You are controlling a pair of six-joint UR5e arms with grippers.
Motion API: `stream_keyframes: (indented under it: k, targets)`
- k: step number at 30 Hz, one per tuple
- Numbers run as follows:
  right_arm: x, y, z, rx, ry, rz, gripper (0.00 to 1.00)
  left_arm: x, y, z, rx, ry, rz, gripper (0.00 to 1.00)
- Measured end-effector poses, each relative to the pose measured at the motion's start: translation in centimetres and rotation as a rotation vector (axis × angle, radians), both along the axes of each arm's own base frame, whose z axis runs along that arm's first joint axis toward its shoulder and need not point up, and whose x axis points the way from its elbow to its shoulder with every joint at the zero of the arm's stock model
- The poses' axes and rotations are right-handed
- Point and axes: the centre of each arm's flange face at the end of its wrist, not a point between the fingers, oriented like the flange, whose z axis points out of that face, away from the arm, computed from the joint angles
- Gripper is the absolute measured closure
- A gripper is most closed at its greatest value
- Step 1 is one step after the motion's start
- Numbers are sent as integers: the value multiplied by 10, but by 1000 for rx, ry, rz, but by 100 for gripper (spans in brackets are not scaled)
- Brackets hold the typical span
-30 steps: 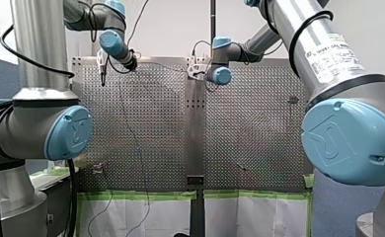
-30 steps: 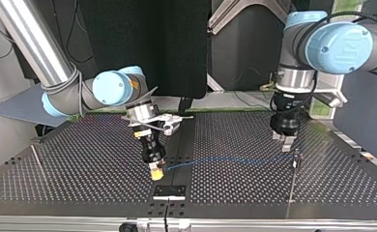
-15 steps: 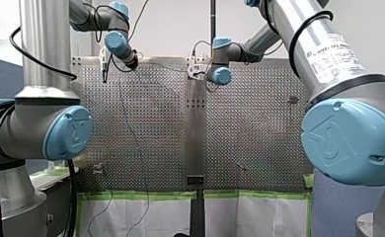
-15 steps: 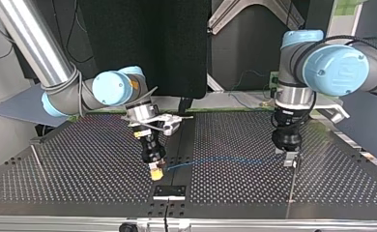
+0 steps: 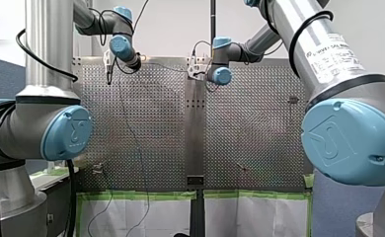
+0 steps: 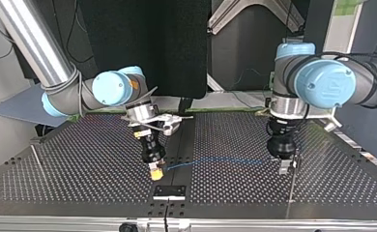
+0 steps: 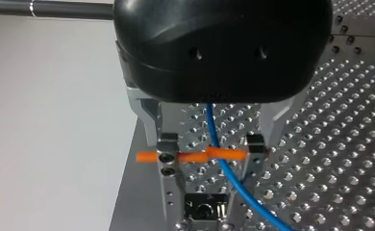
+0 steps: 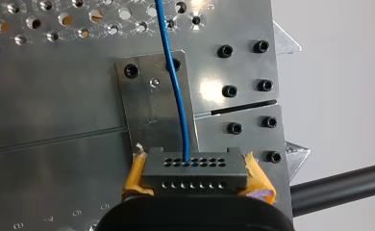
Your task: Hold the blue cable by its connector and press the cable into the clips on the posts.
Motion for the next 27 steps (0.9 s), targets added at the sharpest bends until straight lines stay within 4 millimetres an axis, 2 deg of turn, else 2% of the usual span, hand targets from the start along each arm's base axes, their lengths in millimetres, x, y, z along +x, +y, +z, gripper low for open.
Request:
stream_keyframes:
  k: [8, 27]
  targets:
    - [1, 1, 0, 0, 1, 1, 100, 10, -5, -7, -3, 1, -4, 0]
    - [1, 1, 0, 1, 2, 1, 100, 13, -7, 1, -20, -39, 6, 0]
